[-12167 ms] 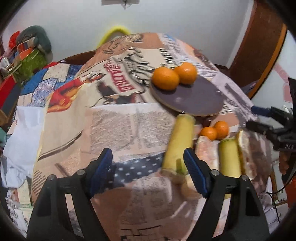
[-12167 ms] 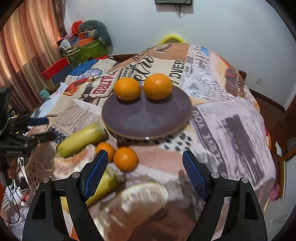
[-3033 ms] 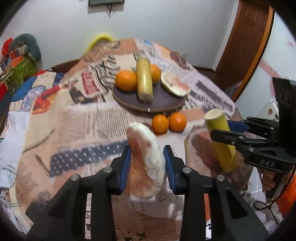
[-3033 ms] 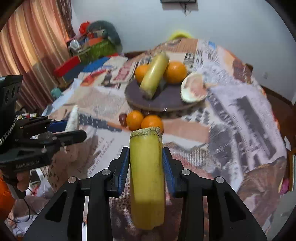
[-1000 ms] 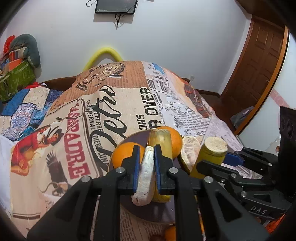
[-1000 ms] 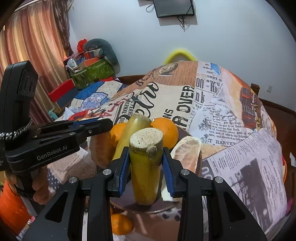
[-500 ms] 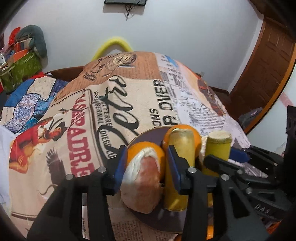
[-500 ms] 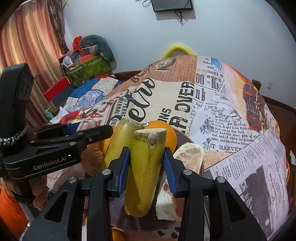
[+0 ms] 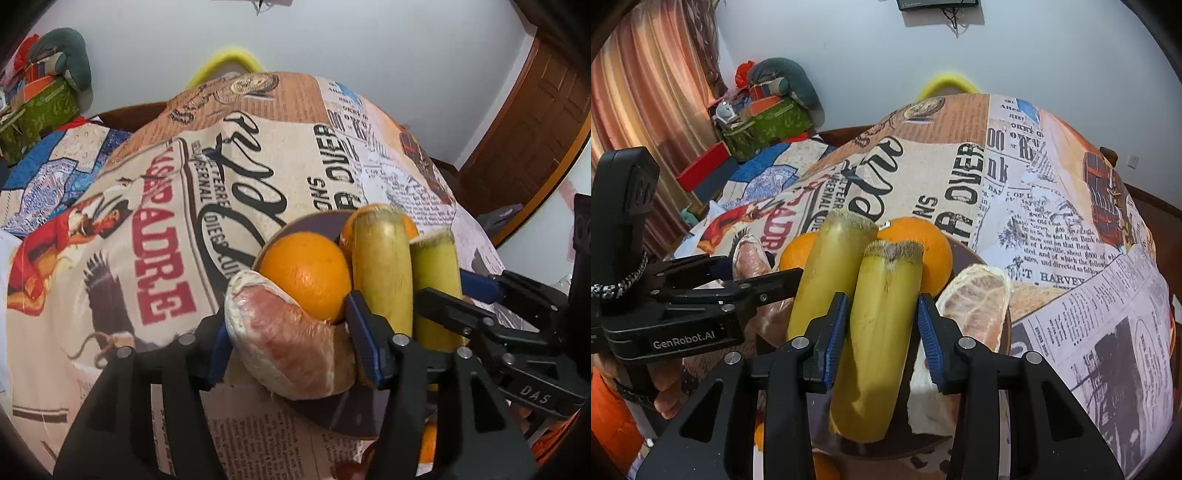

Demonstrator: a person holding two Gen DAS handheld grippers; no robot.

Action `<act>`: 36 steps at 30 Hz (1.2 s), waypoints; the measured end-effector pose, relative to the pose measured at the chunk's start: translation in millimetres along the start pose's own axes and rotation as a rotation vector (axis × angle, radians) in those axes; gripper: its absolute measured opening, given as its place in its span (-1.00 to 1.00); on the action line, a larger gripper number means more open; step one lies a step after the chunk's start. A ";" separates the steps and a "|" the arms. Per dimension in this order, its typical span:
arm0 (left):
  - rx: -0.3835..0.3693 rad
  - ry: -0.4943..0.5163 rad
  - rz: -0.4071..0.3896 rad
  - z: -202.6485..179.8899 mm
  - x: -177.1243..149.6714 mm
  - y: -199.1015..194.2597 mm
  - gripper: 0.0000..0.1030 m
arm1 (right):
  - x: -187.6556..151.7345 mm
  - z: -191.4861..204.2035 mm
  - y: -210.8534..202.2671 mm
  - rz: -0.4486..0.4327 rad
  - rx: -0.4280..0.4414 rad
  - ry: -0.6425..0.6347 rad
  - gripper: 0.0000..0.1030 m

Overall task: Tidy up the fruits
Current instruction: 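Lower the pomelo onto the plate with the left tool while the right tool sets the cylinder beside the other, then move the left tool to a small mandarin while the right tool approaches another mandarin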

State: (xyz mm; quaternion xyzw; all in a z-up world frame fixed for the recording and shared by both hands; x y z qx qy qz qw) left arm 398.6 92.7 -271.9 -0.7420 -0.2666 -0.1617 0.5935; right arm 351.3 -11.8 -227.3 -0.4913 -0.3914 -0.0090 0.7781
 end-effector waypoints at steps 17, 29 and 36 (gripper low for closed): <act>0.077 0.051 -0.050 -2.1 -9.2 -45.2 0.16 | -7.4 -3.1 -41.4 -0.067 -0.065 -0.001 0.03; 0.097 0.109 -0.111 -20.2 -29.7 -103.5 0.22 | -23.0 5.9 -83.2 -0.107 -0.094 0.017 0.14; 0.095 0.101 -0.097 -20.6 -54.9 -118.2 0.25 | -42.8 21.2 -94.7 -0.090 -0.100 0.001 0.14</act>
Point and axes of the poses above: each gripper's, at about its wrist camera, not at the fingertips, and y roughly the way its jaws point, z to its left, x to its top, the point moved 7 cm from there along y, roughly the way its jaws point, and after that the axes turned 1 degree about -x, right-handed, at the moved point
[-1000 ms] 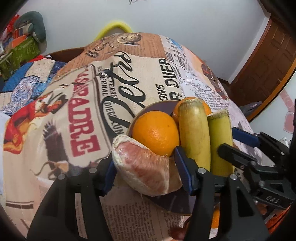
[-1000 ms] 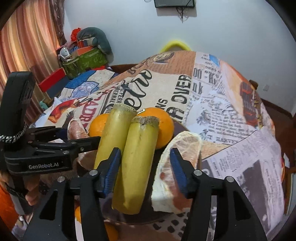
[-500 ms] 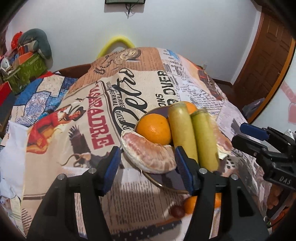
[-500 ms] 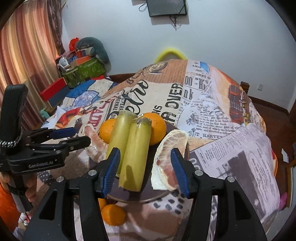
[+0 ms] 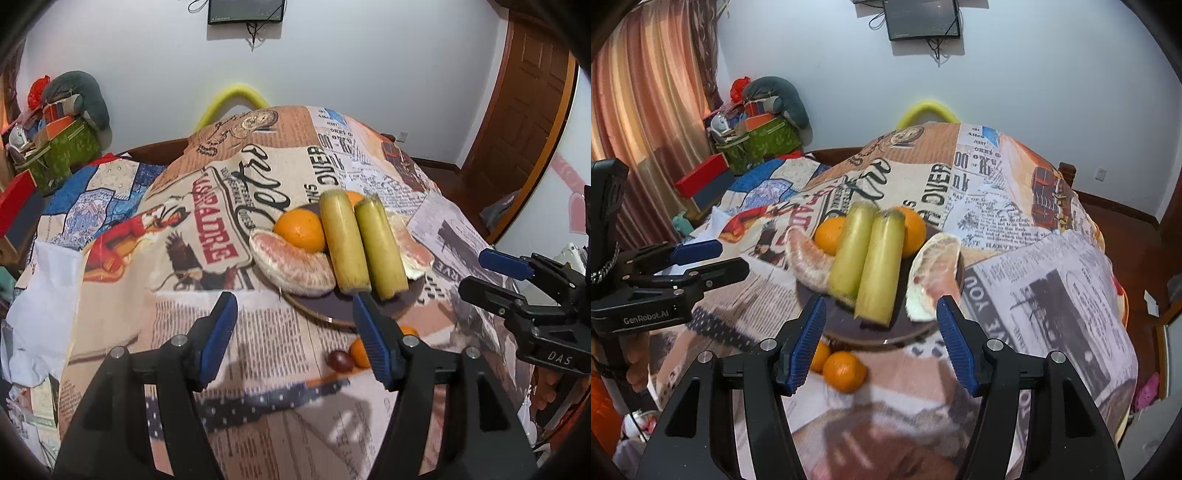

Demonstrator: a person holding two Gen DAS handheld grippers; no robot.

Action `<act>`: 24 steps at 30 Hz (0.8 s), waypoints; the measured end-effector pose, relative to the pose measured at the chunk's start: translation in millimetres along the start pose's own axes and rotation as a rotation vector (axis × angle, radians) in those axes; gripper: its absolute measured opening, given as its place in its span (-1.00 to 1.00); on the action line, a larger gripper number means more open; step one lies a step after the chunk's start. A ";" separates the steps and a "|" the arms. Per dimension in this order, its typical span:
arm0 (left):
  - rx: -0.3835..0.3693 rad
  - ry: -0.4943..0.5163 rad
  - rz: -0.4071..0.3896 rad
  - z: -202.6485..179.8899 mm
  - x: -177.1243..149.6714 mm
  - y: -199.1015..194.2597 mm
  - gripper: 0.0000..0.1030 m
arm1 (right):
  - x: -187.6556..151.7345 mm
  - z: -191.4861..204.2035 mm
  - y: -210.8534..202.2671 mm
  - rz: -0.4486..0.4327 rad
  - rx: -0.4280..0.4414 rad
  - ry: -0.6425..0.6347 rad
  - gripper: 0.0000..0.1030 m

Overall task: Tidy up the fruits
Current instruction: 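Move the left tool to a small mandarin while the right tool approaches another mandarin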

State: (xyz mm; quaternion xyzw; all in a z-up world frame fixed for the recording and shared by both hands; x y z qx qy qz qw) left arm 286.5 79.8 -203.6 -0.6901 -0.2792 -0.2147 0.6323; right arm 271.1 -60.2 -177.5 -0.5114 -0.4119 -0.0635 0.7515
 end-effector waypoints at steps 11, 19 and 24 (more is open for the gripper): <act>-0.020 0.054 0.073 -13.5 -45.5 10.4 0.25 | -37.6 16.7 9.5 0.050 0.000 -0.015 0.25; -0.046 0.058 0.093 -17.2 -57.3 24.8 0.24 | -55.4 18.7 38.7 0.124 0.025 -0.014 0.25; -0.068 0.045 0.095 -17.7 -56.1 29.4 0.21 | -59.8 21.0 52.5 0.157 0.060 -0.007 -0.07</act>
Point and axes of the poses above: each gripper's, at about its wrist camera, not at the fingertips, and y roughly the way its jaws point, z to its left, x to its top, the point moved 7 cm from there along y, roughly the way its jaws point, and after that the axes turned 1 degree about -x, right-handed, at the moved point
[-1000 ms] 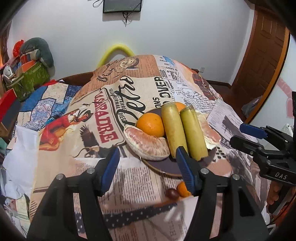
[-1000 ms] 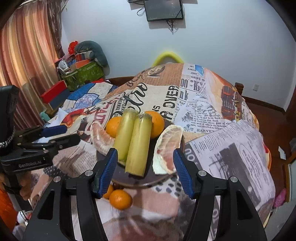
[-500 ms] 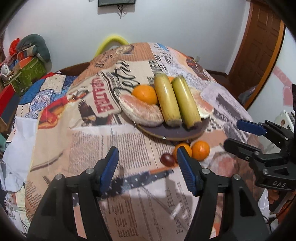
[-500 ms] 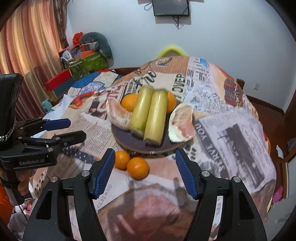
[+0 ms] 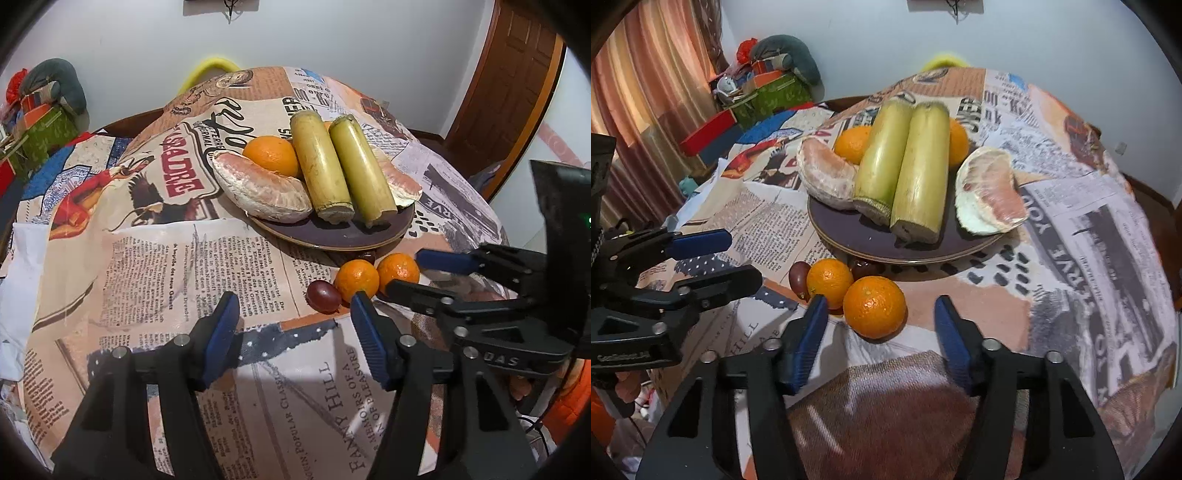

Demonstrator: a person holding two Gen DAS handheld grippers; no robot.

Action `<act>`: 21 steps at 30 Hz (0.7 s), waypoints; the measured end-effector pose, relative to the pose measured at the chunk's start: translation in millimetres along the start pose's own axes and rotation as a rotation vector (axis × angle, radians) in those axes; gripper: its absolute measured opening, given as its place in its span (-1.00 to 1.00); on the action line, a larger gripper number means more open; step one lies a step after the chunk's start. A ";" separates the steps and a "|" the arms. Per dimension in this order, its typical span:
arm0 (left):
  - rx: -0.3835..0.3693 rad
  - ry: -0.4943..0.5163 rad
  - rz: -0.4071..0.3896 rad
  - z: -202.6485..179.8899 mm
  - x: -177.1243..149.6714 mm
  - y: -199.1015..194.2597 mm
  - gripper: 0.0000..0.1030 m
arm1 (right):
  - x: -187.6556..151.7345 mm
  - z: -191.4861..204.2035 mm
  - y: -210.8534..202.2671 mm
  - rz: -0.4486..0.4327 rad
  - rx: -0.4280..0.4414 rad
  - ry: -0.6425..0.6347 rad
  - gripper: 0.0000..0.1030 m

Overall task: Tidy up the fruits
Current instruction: 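Move the left tool to a small mandarin while the right tool approaches another mandarin, then grasp and place a mandarin on the plate with the left tool while the right tool places another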

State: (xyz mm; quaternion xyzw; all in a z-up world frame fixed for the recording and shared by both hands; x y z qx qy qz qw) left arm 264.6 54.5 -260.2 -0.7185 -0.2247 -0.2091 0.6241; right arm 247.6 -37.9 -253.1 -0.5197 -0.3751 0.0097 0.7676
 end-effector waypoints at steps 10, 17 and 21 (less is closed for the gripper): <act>-0.047 0.054 0.024 -28.4 4.5 16.0 -0.20 | -12.5 2.3 -9.4 0.007 0.040 -0.038 -0.33; -0.059 0.098 0.031 -49.5 10.1 30.0 -0.26 | -13.4 -26.8 -31.3 -0.026 0.022 0.036 -0.33; -0.024 0.112 0.038 -51.3 12.4 41.8 -0.29 | -13.3 -39.1 -37.0 -0.029 0.013 0.073 -0.33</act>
Point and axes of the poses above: each gripper's, at about its wrist camera, not at the fingertips, and y roughly the way its jaws point, z to its left, x to its top, the point moved 7 cm from there along y, roughly the way its jaws point, and after that the axes turned 1 degree about -x, right-handed, at the moved point
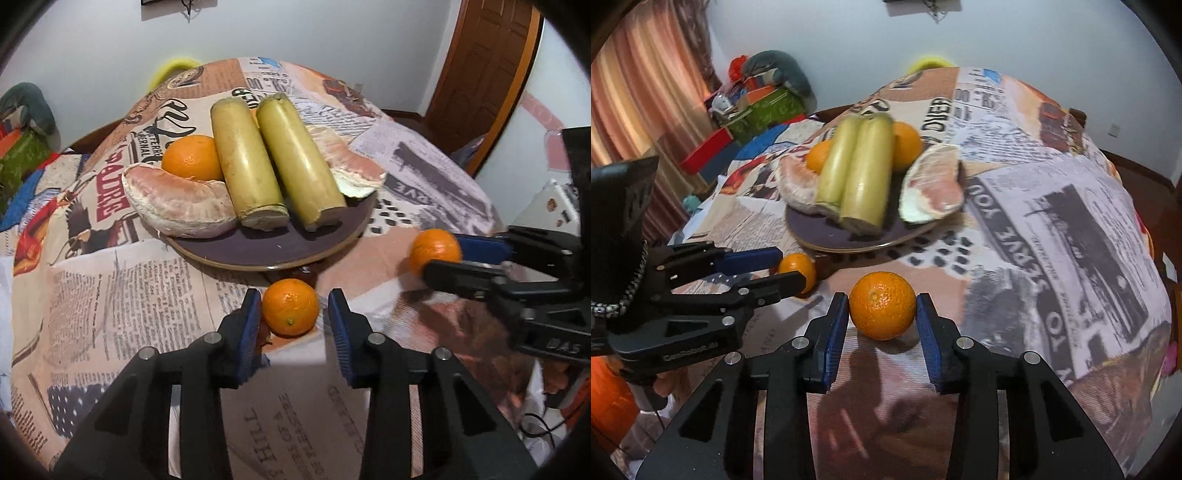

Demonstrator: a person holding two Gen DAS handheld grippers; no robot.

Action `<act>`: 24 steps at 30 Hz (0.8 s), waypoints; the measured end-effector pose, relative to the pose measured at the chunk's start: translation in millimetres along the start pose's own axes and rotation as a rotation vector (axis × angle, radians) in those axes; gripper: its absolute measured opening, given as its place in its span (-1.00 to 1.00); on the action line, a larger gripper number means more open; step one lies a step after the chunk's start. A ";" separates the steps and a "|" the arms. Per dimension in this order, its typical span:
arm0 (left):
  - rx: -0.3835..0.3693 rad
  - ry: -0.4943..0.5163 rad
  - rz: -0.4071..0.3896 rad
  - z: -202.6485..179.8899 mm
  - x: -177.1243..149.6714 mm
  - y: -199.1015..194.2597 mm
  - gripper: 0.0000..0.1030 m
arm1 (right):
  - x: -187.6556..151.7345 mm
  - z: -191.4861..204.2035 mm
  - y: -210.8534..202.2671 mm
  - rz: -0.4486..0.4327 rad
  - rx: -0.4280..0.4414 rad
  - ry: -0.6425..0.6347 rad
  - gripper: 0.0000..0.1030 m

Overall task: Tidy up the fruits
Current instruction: 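Grasp and place a mandarin on the plate with the left tool while the right tool places another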

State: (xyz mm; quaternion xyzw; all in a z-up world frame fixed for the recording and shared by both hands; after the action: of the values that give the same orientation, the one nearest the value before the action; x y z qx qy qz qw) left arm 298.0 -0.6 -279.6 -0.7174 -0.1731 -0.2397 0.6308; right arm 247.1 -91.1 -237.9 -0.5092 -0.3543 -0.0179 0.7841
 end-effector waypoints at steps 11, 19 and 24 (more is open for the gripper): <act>0.017 0.009 -0.036 0.4 2.5 -10.1 -0.37 | 5.3 -7.4 -4.5 -0.020 -0.005 0.017 -0.33; -0.003 -0.048 -0.113 19.3 21.2 -40.4 -0.37 | 29.5 -5.5 -10.6 -0.077 -0.013 0.009 -0.33; 0.013 -0.084 -0.151 35.7 34.1 -47.0 -0.37 | 48.0 -3.9 -8.2 -0.109 -0.024 -0.003 -0.33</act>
State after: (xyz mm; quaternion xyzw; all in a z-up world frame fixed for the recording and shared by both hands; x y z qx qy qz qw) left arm 304.8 39.6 -225.0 -0.7076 -0.2546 -0.2553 0.6077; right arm 282.0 -82.2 -204.8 -0.4987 -0.3825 -0.0643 0.7751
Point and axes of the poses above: each gripper's, at about its wrist camera, not at the fingertips, and y roughly the way its jaws point, z to its left, x to its top, the point moved 7 cm from there along y, roughly the way its jaws point, and after that the axes turned 1 degree about -x, right-handed, at the moved point
